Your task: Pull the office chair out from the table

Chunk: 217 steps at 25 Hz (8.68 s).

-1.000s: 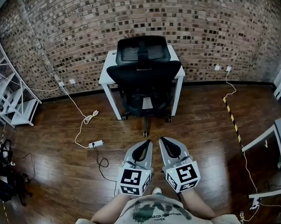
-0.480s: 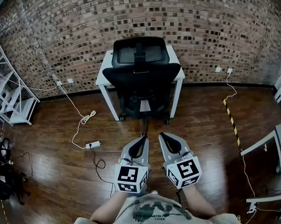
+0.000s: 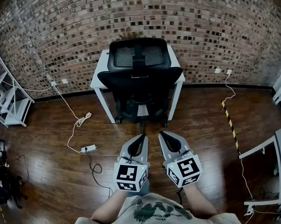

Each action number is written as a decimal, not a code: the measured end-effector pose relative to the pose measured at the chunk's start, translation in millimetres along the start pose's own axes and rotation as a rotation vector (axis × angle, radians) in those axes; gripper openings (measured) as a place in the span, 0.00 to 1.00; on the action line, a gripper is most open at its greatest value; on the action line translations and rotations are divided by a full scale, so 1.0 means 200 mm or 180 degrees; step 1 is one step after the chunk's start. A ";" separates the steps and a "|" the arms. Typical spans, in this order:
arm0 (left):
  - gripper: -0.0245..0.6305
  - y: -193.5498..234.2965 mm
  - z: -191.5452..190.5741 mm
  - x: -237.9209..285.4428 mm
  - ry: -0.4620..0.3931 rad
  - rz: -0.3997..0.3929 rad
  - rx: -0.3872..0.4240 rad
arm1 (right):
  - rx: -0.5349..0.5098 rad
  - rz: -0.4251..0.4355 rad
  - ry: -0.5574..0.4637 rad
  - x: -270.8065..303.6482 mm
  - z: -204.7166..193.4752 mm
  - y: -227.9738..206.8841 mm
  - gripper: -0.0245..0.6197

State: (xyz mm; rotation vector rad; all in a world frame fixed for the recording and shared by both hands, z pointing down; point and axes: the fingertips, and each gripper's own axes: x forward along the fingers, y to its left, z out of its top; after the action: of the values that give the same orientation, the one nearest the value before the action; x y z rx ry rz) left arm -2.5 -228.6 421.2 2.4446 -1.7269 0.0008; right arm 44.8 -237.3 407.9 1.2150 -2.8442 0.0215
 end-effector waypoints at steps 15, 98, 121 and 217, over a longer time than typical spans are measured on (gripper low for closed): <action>0.06 0.46 0.18 0.54 -0.0002 -0.0115 -0.0035 | -0.0024 -0.0095 -0.0002 0.65 0.13 -0.29 0.04; 0.48 1.51 0.57 1.47 0.0296 -0.1324 0.0165 | 0.0184 0.0838 0.0164 1.64 0.31 -1.37 0.51; 0.48 1.27 0.50 0.99 0.0297 -0.1310 0.0154 | 0.0335 0.0769 0.0091 1.19 0.27 -1.05 0.51; 0.46 0.23 0.23 -1.07 -0.0146 -0.0705 0.0256 | 0.0006 -0.0092 -0.0433 -0.79 0.32 0.39 0.41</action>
State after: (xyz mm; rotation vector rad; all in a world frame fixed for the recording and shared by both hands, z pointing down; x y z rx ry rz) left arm -121.4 -47.8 362.5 2.7017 -1.4911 -0.0105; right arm 95.7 -71.0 336.2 1.3062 -2.9411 -0.0620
